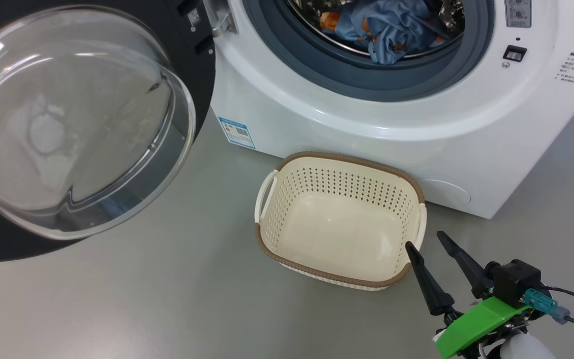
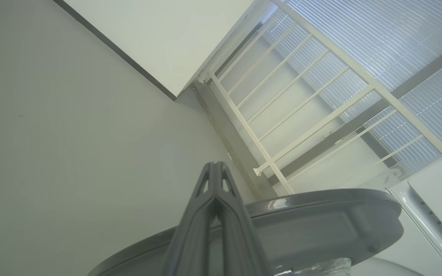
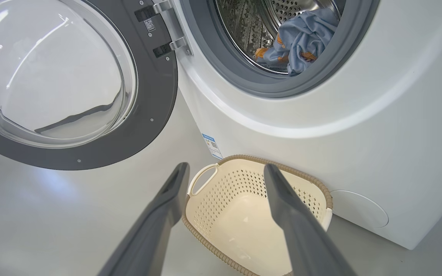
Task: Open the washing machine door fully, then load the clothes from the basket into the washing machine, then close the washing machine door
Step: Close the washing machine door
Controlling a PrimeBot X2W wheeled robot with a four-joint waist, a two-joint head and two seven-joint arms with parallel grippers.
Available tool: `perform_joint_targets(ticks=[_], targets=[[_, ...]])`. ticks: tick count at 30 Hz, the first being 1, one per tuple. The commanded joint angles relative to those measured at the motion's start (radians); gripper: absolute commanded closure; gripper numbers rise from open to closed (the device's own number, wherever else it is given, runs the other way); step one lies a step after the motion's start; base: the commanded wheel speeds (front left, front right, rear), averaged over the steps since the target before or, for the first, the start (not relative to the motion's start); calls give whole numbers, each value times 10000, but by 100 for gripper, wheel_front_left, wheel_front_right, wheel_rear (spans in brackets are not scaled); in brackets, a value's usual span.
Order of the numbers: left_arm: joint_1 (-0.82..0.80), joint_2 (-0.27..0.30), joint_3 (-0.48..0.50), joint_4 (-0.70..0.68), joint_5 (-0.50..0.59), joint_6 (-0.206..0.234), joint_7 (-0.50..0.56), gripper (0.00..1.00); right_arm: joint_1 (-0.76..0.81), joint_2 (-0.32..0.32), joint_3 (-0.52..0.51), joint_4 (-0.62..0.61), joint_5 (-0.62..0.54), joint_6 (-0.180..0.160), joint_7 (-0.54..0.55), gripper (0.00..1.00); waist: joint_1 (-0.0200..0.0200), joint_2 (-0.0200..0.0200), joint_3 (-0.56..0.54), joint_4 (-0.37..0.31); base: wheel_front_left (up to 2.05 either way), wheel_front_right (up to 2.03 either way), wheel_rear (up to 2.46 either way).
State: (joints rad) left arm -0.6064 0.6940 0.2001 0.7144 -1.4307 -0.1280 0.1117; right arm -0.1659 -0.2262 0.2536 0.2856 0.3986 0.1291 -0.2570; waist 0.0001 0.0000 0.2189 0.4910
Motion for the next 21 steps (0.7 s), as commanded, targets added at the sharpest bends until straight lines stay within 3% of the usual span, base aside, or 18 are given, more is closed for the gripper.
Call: perform_joint_targets(ticks=[1, 9, 21], targets=[[-374, 1046, 157, -10, -153, -26, 305, 100, -213, -62, 308, -216, -183, 16, -48, 0, -1, 0, 136, -75, 0, 0, 0], [-511, 1422, -282, 305, -737, -26, 1664, 100, -311, -163, 403, -215, -250, 16, -48, 0, -1, 0, 404, -176, 0, 0, 0], [-558, 1402, -464, 395, -885, -26, 1659, 100, -483, -209, 491, -201, -324, 16, -48, 0, -1, 0, 820, -352, 0, 0, 0]])
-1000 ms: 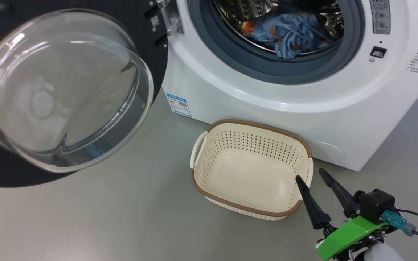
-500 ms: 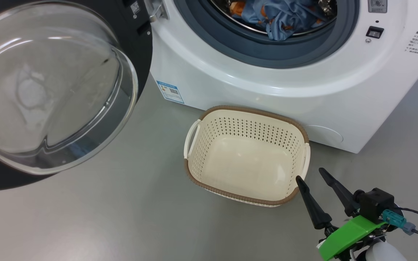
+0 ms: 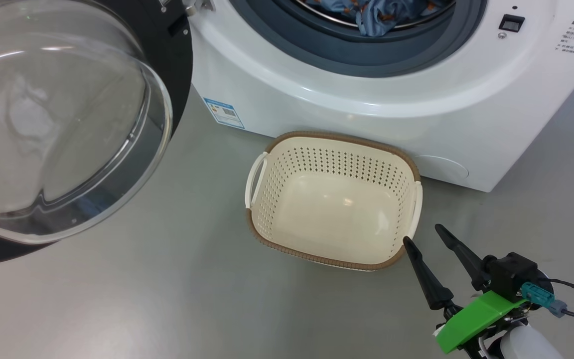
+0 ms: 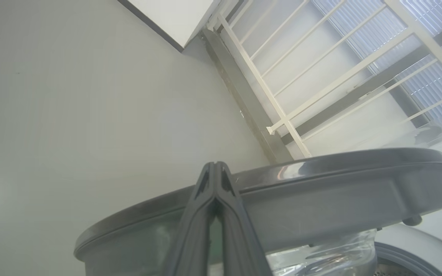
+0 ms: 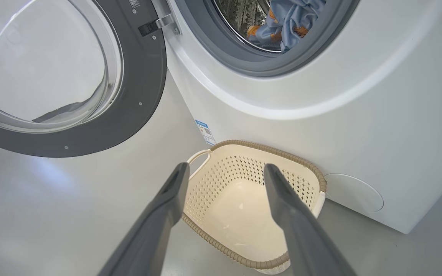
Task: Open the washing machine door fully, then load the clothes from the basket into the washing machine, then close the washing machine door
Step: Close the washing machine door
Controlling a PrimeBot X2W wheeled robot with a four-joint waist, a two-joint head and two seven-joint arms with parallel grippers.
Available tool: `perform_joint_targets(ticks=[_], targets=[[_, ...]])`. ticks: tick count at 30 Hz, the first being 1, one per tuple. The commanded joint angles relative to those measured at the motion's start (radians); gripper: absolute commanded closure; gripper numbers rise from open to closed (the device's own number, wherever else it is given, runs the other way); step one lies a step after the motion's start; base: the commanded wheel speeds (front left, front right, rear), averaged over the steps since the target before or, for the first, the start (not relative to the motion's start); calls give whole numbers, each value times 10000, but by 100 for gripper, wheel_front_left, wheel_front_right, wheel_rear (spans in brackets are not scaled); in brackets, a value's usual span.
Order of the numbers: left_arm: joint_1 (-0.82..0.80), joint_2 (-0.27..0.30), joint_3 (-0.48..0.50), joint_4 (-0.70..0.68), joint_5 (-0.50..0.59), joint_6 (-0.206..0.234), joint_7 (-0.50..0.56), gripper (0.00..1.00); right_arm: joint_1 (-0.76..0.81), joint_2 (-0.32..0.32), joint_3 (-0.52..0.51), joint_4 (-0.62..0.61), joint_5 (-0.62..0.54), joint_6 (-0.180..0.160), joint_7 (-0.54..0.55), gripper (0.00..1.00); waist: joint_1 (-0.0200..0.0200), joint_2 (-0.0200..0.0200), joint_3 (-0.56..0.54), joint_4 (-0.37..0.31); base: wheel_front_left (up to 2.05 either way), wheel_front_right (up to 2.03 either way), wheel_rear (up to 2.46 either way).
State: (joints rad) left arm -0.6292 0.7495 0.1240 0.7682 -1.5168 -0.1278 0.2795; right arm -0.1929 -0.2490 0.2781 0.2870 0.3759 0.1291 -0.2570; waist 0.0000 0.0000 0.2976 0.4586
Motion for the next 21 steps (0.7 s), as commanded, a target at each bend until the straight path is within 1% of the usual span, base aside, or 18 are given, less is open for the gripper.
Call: perform_joint_targets(ticks=[1, 10, 16, 21], targets=[[-335, 839, 275, -148, -28, -28, -27, 100, -220, 12, 242, -216, -104, 16, -48, 0, 0, 0, 57, -40, 0, 0, 0], [-307, 858, 74, -172, -75, -28, 38, 100, -318, 25, 229, -194, -155, 16, -48, 0, 0, 0, 166, -116, 0, 0, 0], [-304, 839, -76, -258, -306, -29, 602, 100, -380, 74, 214, -172, -184, 16, -48, 0, 0, 0, 156, -138, 0, 0, 0], [-156, 797, -196, -438, -565, -29, 1341, 100, -369, 101, 178, -157, -192, 16, -48, 0, 0, 0, 84, -142, 0, 0, 0]])
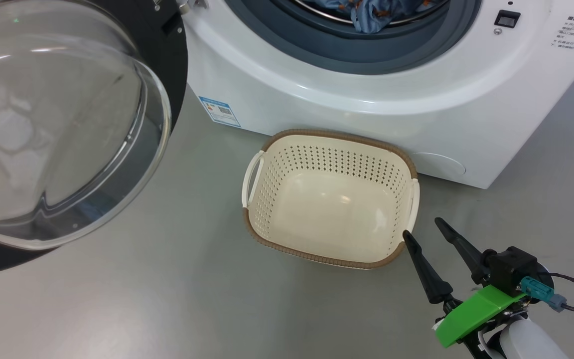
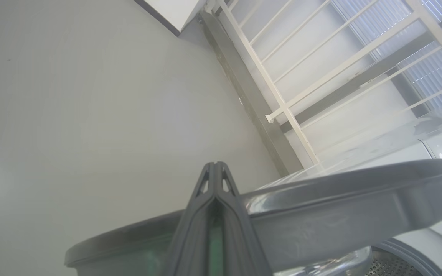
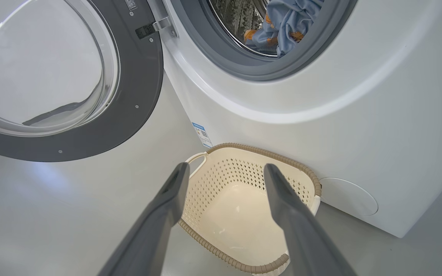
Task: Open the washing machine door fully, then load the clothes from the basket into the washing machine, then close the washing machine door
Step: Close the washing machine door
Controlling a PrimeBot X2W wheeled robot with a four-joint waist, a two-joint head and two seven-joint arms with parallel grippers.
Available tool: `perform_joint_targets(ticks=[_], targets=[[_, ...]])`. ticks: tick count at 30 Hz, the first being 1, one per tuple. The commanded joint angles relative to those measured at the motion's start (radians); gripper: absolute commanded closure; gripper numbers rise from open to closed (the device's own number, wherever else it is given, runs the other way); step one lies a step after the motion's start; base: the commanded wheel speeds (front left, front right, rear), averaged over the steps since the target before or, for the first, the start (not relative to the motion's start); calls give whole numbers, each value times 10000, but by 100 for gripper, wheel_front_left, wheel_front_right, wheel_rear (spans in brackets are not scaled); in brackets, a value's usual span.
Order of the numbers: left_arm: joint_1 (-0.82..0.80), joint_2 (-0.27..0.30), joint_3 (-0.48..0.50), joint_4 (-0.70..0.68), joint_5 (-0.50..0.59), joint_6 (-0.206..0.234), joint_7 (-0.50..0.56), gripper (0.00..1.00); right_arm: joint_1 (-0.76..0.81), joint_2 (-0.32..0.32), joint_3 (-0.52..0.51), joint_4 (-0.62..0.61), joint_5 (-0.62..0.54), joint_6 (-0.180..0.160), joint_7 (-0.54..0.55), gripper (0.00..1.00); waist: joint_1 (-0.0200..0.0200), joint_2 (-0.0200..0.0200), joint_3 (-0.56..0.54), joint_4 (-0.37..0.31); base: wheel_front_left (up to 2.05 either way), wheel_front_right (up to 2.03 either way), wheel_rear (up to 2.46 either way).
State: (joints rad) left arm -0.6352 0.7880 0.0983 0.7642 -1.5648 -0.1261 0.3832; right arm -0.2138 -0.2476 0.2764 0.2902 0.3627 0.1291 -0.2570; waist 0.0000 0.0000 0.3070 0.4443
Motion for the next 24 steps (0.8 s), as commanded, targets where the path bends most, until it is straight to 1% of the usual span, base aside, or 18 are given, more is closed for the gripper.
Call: perform_joint_targets(ticks=[1, 8, 24], targets=[[-59, 399, 57, -436, -147, -46, 444, 100, -155, 91, 190, -186, -57, 16, -48, 0, 0, 0, -30, 4, 0, 0, 0], [197, 417, -15, -849, -376, -46, 1374, 100, -86, 136, 159, -172, -10, 16, -48, 0, 0, 0, -229, 24, 0, 0, 0], [773, 463, 100, -1718, -683, -46, 2862, 100, 128, 295, 52, -218, 73, 16, -48, 0, 0, 0, -654, 42, 0, 0, 0]])
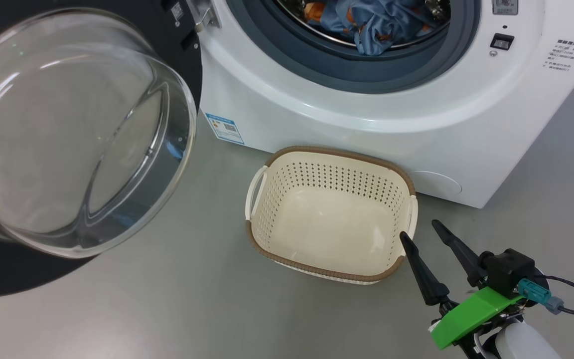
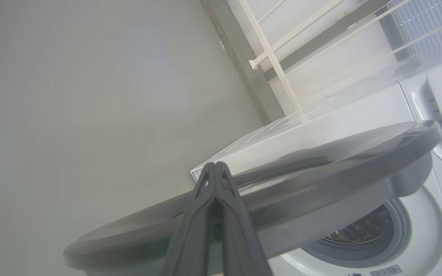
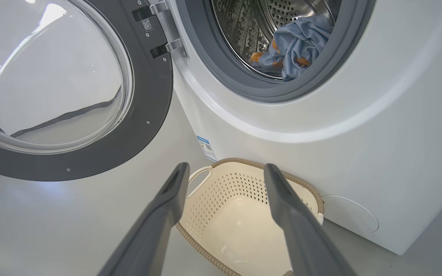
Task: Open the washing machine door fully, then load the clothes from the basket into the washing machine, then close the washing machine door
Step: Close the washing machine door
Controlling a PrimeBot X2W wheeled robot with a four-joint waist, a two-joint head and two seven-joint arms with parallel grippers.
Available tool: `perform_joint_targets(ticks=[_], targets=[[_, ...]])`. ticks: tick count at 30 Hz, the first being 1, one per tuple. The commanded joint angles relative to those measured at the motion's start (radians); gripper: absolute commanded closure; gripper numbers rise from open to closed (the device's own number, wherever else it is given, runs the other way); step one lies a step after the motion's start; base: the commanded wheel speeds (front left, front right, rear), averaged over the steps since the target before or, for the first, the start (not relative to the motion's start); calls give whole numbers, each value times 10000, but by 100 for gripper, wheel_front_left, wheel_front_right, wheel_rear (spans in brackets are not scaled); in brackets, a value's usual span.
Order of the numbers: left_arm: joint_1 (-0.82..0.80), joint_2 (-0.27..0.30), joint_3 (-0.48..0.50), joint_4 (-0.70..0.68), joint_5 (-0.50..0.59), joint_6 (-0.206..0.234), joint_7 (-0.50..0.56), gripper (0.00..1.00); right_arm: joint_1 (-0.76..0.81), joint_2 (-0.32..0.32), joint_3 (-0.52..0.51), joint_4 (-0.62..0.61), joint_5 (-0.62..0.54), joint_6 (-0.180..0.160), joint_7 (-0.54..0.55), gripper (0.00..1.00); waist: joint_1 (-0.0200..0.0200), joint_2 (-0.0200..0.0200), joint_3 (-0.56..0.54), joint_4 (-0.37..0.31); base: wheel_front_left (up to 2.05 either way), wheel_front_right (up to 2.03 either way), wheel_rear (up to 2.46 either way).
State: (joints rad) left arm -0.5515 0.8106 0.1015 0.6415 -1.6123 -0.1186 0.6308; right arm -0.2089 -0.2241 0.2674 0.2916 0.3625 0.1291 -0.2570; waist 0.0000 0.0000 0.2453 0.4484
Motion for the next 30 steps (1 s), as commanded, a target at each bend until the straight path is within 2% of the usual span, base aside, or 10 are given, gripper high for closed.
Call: perform_joint_targets(ticks=[1, 10, 21, 30], targets=[[-22, 238, 91, -558, -238, -121, 505, 100, 97, 68, 137, -235, 82, 16, -48, 0, 0, 0, -73, 2, 0, 0, 0], [353, 235, 334, -1350, -371, -121, 1481, 100, 270, 136, 39, -264, 131, 16, -48, 0, 0, 0, -339, 26, 0, 0, 0], [952, 206, 642, -2882, -440, -121, 3171, 100, 562, 246, -91, -340, 216, 16, -48, 0, 0, 0, -741, 3, 0, 0, 0], [1439, -148, 690, -4416, -398, -121, 4218, 100, 809, 235, -281, -428, 242, 16, -48, 0, 0, 0, -970, -116, 0, 0, 0]])
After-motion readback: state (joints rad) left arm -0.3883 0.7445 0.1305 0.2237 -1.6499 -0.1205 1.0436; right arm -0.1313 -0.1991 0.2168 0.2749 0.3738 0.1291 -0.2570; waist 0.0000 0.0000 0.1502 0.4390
